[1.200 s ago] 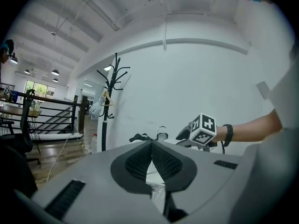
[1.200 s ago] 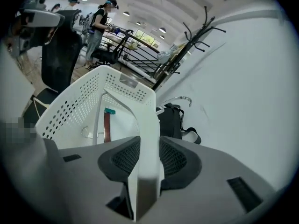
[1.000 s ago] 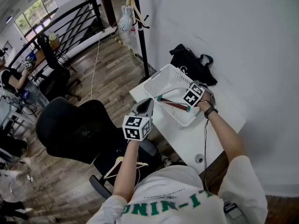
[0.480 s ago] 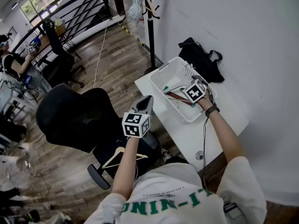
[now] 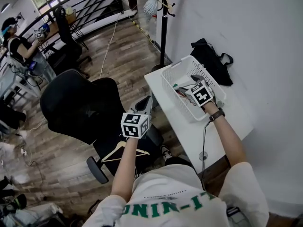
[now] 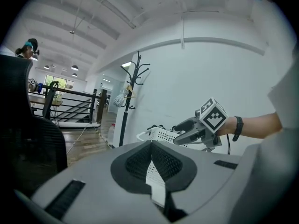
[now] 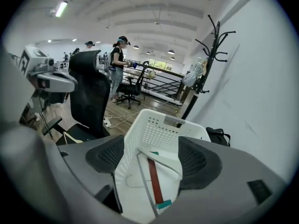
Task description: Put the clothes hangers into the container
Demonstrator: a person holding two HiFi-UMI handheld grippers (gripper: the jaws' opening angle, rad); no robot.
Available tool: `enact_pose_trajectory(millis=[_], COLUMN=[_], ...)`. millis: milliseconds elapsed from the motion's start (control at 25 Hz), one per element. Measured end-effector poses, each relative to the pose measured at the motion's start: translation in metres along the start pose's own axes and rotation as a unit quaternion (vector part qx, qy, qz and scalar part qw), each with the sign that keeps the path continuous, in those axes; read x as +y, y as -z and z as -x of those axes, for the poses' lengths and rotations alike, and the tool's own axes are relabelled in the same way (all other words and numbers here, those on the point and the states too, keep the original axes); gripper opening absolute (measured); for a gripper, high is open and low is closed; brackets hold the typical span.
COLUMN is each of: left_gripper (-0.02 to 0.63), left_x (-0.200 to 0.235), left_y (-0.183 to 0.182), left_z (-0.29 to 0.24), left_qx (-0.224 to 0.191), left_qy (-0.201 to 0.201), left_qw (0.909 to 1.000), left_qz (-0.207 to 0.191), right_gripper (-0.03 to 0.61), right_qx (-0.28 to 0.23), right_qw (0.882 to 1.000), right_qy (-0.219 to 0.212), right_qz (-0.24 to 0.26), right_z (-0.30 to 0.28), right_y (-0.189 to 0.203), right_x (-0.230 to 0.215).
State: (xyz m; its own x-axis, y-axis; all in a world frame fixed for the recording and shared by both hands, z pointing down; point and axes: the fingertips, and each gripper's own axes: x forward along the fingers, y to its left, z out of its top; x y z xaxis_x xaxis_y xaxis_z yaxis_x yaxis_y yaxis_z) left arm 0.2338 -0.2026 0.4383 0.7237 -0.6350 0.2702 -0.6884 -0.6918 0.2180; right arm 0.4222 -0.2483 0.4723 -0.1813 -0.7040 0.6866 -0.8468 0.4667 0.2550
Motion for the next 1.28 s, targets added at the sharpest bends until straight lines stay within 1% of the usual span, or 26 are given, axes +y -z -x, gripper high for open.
enact_pose_trajectory(millis=[120,200,400,480,600,760,920,1000,1160,1280], left_gripper=[0.012,0.012,0.012,0.012,0.012,0.012,0.012,0.012,0.012,0.012], left_x=[0.013,0.024,0.062,0.074,0.086,0.106,0.126,0.135,0.157,0.174], left_y=[0.007,0.014,0.033,0.043,0.063,0.097,0.129,0.146,0.182,0.214], left_z=[0.021,0.039,0.083,0.099,0.124,0.156,0.186,0.201,0.226,0.245], left_qx=[-0.002,-0.001,-0.003,-0.004,-0.003,0.004,0.004,0.004,0.008,0.010], left_qy=[-0.017,-0.031,-0.079,-0.097,-0.116,-0.142,-0.169,-0.184,-0.216,-0.237], left_qw=[0.9998,0.9995,0.9963,0.9942,0.9915,0.9864,0.9796,0.9755,0.9678,0.9607], left_qz=[0.005,0.009,0.033,0.046,0.060,0.082,0.108,0.120,0.129,0.144], right_gripper=[0.373,0.373,0.373,0.373,0.373,0.372,0.367,0.365,0.360,0.350], right_qx=[-0.009,-0.009,-0.001,0.008,0.031,0.055,0.076,0.091,0.116,0.134], right_qw=[0.999,0.997,0.985,0.977,0.962,0.943,0.926,0.917,0.901,0.889], right_qy=[-0.041,-0.073,-0.151,-0.187,-0.237,-0.288,-0.334,-0.356,-0.394,-0.415], right_qz=[0.014,0.035,0.083,0.102,0.133,0.157,0.161,0.155,0.138,0.140], right_z=[-0.001,-0.001,-0.010,-0.017,-0.027,-0.042,-0.065,-0.079,-0.111,-0.135], right_y=[-0.014,-0.021,-0.037,-0.038,-0.027,-0.014,-0.002,0.008,0.031,0.053], right_x=[0.035,0.062,0.132,0.163,0.210,0.268,0.321,0.349,0.405,0.451])
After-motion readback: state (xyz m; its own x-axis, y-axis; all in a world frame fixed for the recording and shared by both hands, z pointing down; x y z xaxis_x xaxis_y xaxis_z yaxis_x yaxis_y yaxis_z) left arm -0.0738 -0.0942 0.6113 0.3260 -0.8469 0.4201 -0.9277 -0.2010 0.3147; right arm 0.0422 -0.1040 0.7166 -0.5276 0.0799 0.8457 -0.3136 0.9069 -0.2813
